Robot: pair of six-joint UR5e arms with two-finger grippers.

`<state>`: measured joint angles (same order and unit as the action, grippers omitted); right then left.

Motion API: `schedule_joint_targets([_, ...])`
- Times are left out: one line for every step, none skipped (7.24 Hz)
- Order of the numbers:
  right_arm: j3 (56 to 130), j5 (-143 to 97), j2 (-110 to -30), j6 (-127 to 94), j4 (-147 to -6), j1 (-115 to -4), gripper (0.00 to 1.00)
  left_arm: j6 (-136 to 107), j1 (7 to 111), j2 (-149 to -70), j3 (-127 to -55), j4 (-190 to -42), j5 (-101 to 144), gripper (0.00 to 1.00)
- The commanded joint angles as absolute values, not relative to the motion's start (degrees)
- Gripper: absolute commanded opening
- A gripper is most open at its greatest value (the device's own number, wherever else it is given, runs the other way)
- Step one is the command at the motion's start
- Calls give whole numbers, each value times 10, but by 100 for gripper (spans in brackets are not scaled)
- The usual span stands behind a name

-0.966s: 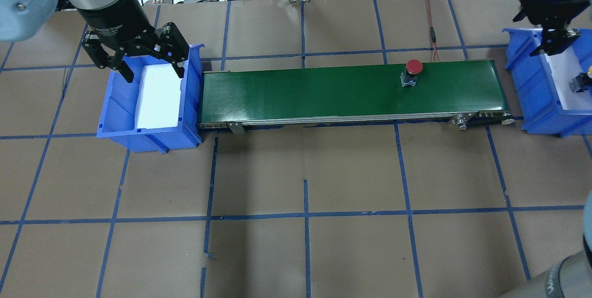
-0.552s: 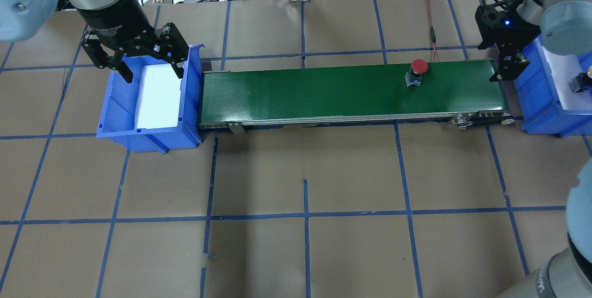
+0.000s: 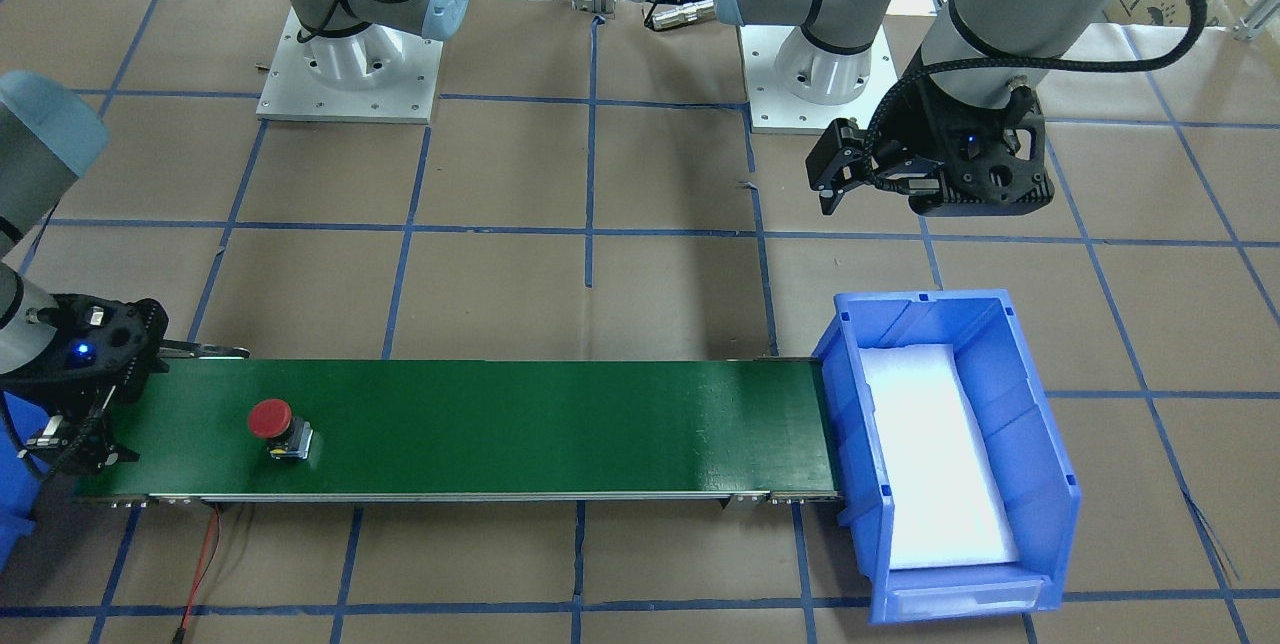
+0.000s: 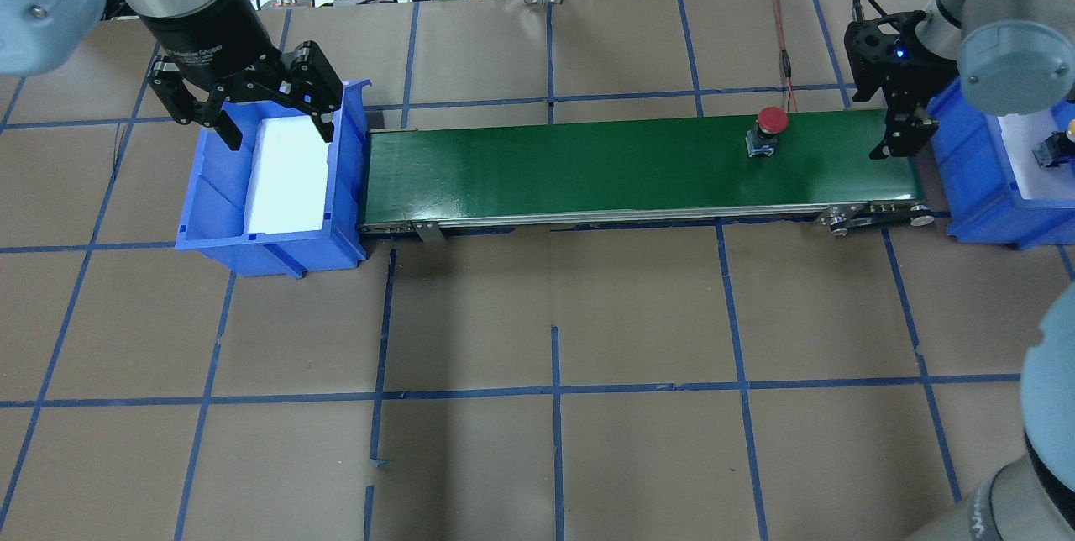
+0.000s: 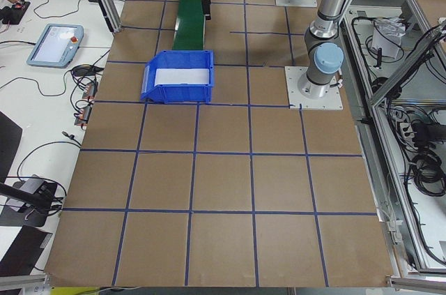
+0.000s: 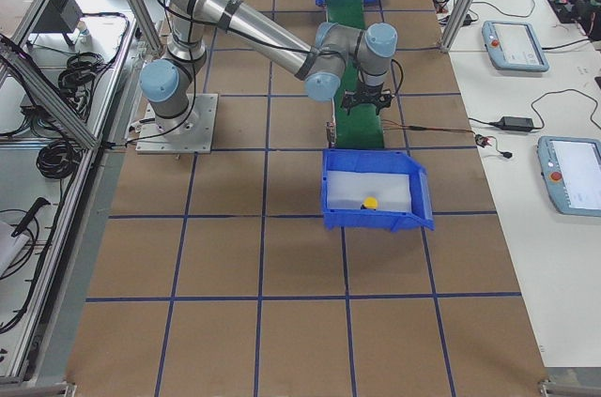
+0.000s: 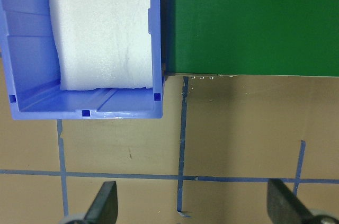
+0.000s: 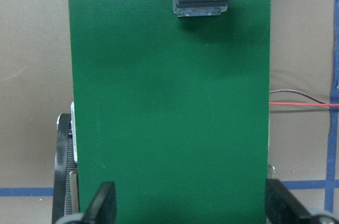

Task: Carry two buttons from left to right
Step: 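Move the right gripper over the belt end above the approaching red button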

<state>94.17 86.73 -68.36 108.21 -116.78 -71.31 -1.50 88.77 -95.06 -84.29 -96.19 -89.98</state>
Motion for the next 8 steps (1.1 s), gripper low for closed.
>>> schedule_joint_targets([942,867,-683,1082,-1175,-714,100,-15,888,-951,-843,-962,-901,100])
schedule_joint_targets([942,867,-682,1082,-1175,-714,100,-15,888,-951,-843,-962,-899,100])
schedule_joint_targets([942,867,-682,1081,-1176,-714,100,-15,888,-950,-843,-962,-901,100])
schedule_joint_targets([942,867,-681,1081,-1181,-714,100,-15,888,-950,-843,-962,-900,100])
schedule_joint_targets([942,867,-682,1081,-1182,-717,100,-15,888,-951,-843,-962,-900,100])
schedule_joint_targets([942,867,-681,1080,-1182,-723,100,-15,888,-951,-843,-962,-901,100])
schedule_joint_targets([943,867,-682,1078,-1182,-726,100,-15,888,-950,-844,-962,-901,100])
schedule_joint_targets([942,869,-683,1078,-1182,-742,100,-14,888,-950,-844,-963,-902,100])
